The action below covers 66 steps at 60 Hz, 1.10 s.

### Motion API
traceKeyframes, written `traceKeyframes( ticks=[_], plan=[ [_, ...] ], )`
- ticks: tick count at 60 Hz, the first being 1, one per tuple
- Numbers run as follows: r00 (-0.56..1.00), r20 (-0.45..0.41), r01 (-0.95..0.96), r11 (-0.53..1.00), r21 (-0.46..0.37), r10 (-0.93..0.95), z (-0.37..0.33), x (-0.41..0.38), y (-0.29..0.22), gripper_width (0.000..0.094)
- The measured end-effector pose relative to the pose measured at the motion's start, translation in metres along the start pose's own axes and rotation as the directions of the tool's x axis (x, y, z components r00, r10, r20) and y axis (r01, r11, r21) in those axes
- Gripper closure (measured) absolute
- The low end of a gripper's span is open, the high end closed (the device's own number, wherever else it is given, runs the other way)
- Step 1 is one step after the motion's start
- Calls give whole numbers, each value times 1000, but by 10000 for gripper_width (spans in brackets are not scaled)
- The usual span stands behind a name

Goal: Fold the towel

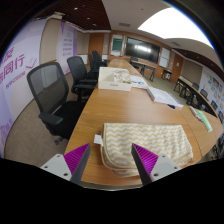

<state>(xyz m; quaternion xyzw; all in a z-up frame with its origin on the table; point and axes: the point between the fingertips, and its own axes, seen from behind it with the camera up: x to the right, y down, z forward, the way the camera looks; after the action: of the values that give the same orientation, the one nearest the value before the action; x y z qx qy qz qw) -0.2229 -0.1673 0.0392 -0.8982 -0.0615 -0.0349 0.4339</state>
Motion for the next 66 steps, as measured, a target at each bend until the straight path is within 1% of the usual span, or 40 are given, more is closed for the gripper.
traceKeyframes(
  ticks=[4, 6, 10, 13, 16, 18, 20, 22, 27, 31, 35, 41, 43, 46, 49, 52, 55, 58, 63, 66],
  plan=[
    [1000, 0, 11, 999, -32, -11, 29, 2, 6, 127],
    [1000, 0, 9, 999, -49, -9, 39, 1, 9, 164],
    [1000, -1, 6, 998, -68, -6, 51, 2, 13, 334],
    [1000, -9, 30, 998, -55, -30, 57, 7, 10, 438],
    [999, 6, 54, 997, -52, -54, 58, 6, 12, 562],
    [997, 13, 76, 995, -57, -76, 58, 6, 12, 685],
    [995, -11, 99, 993, -58, -100, 57, 8, 7, 846],
    [995, -12, 97, 994, -52, -98, 60, 16, 9, 883],
    [996, 13, 89, 994, -70, -88, 62, 15, 10, 894],
    [998, 56, 38, 996, -76, -33, 53, -2, 1, 896],
    [989, 142, -27, 998, -62, 35, 35, -8, -15, 895],
    [936, 299, -186, 982, -30, 187, -8, -29, -67, 896],
    [910, 341, -244, 970, -24, 237, -22, -31, -84, 896],
    [879, 375, -309, 951, -20, 294, -34, -14, -102, 895],
    [866, 377, -349, 937, -11, 327, -38, 8, -109, 895],
    [869, 349, -370, 929, -10, 350, -34, 30, -108, 895],
    [878, 313, -376, 927, -18, 362, -23, 62, -92, 889],
    [889, 260, -379, 924, -45, 377, -6, 91, -69, 879],
    [905, 183, -369, 923, -106, 383, 16, 128, -34, 806],
    [913, 166, -357, 927, -116, 372, 23, 145, -22, 727]
  ],
)
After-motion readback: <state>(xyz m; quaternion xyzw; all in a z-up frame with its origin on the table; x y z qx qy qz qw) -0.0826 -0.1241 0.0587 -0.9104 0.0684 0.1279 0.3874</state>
